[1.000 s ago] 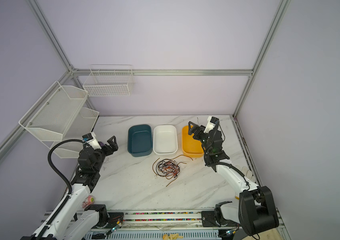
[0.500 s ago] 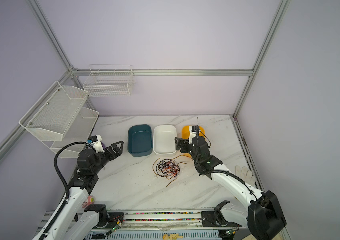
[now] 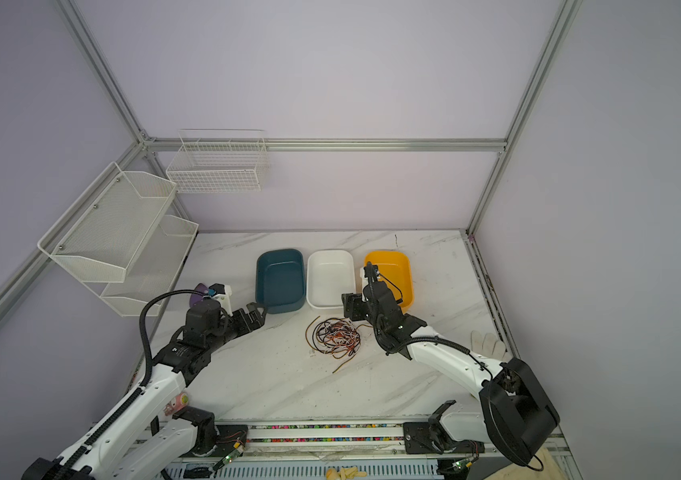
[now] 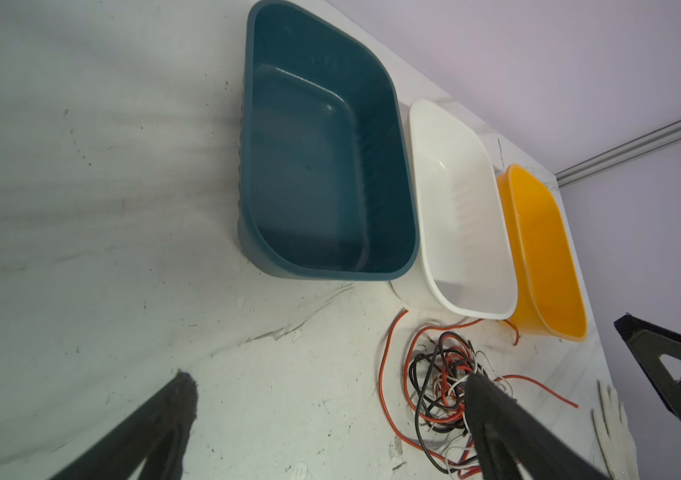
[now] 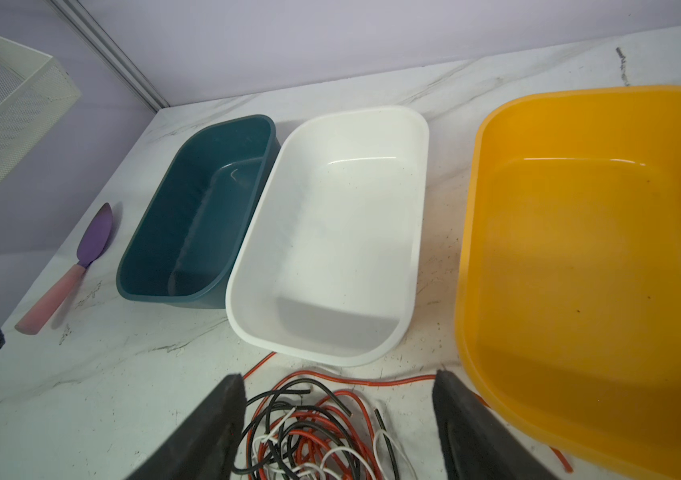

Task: Untangle the cables
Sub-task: 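Raise both arms and reach both grippers toward the tangled wire pile, then close the right gripper on the wire tangle while the left gripper hovers beside it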

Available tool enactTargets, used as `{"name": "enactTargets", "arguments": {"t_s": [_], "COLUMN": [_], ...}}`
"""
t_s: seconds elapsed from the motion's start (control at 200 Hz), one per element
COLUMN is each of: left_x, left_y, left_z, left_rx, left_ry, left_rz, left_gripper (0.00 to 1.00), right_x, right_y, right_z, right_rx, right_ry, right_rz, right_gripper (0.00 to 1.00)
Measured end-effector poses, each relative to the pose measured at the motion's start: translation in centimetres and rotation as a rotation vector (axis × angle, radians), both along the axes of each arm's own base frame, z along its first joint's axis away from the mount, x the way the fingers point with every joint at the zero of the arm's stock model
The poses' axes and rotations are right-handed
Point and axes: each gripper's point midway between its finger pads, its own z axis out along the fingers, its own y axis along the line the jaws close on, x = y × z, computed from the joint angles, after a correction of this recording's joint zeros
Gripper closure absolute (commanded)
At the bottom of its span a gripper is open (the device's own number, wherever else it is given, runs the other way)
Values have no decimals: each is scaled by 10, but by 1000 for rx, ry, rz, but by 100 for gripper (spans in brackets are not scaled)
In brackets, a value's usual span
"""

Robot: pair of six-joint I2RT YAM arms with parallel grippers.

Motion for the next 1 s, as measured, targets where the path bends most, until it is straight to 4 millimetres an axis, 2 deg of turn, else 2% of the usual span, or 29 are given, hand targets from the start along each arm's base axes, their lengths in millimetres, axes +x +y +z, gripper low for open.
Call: {"name": "enactTargets", "arguments": {"t_s": [0.13,0.31,0.42,0.775,0.835,1.005], "left_x": [-3,12,20,14,10,10], "left_y": [-18,-53,-74,-132,-138,-141], "left_z": [-8,7,8,-6,-6,5], "left_rx": [44,117,140,214,235,258], "left_ry": [57,84,95,113,97,39], "left_rz": [-70,-212,-284,-517,-560,-594], "left_gripper": [0,0,0,0,0,0], "right_x": [-6,-27,-40,-72,-77,-83], "right_y": [1,2,3,13,14,11], "right_z": [-10,-39,-53,-73,-77,-87], "right_rx": [7,-6,-10,3,0,-7], "right_ry": [44,138,190,279,293,316], "right_rz": [6,27,33,61,64,49], "right_gripper": [30,34,36,44,44,44]}}
